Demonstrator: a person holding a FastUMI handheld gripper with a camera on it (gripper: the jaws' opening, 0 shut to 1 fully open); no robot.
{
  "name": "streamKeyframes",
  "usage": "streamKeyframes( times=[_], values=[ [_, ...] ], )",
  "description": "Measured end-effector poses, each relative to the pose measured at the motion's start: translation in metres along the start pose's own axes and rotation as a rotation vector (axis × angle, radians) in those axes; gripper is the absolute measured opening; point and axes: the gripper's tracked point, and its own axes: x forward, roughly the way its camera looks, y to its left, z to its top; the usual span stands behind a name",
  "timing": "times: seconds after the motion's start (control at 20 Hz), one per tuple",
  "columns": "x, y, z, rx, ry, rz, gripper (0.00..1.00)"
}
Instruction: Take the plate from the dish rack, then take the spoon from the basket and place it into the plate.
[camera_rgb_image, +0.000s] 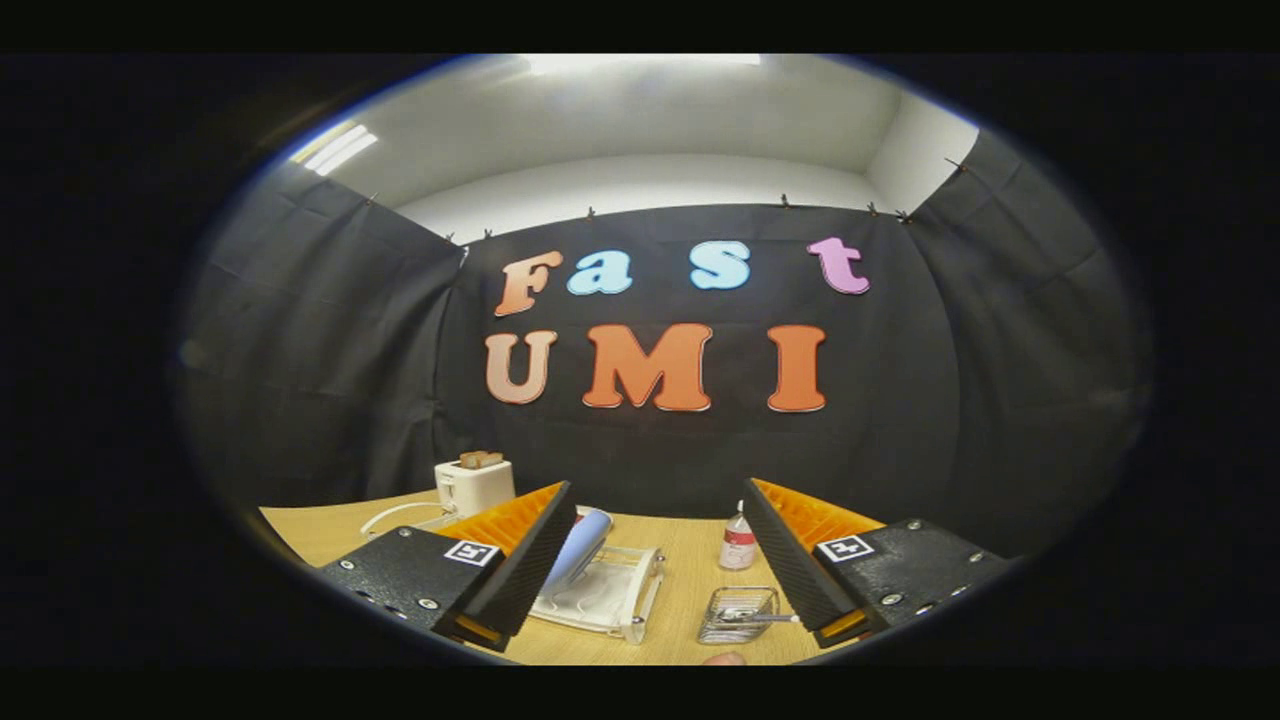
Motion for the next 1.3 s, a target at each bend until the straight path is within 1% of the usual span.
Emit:
streamKeyframes(
  times=[0.3, 0.45, 0.55, 0.7, 0.9, 0.95, 1.15, 1.25, 1.3],
  values=[
    [0.011, 0.024, 0.000, 0.054, 0.027, 0.065, 0.99],
    [0.023, 0.035, -0.002, 0.076, 0.068, 0.103, 0.99],
    [0.032, 0.047, -0.012, 0.098, 0.138, 0.152, 0.99],
    [0.051, 0.057, -0.033, 0.148, 0.267, 0.173, 1.00],
    [0.068, 0.082, -0.060, 0.190, 0.449, 0.227, 0.98],
    [0.076, 0.085, -0.062, 0.183, 0.474, 0.227, 0.98],
    [0.095, 0.089, -0.091, 0.141, 0.613, 0.206, 0.96],
    [0.101, 0.092, -0.105, 0.127, 0.676, 0.202, 0.93],
    [0.103, 0.093, -0.111, 0.132, 0.712, 0.200, 0.89]
  ],
)
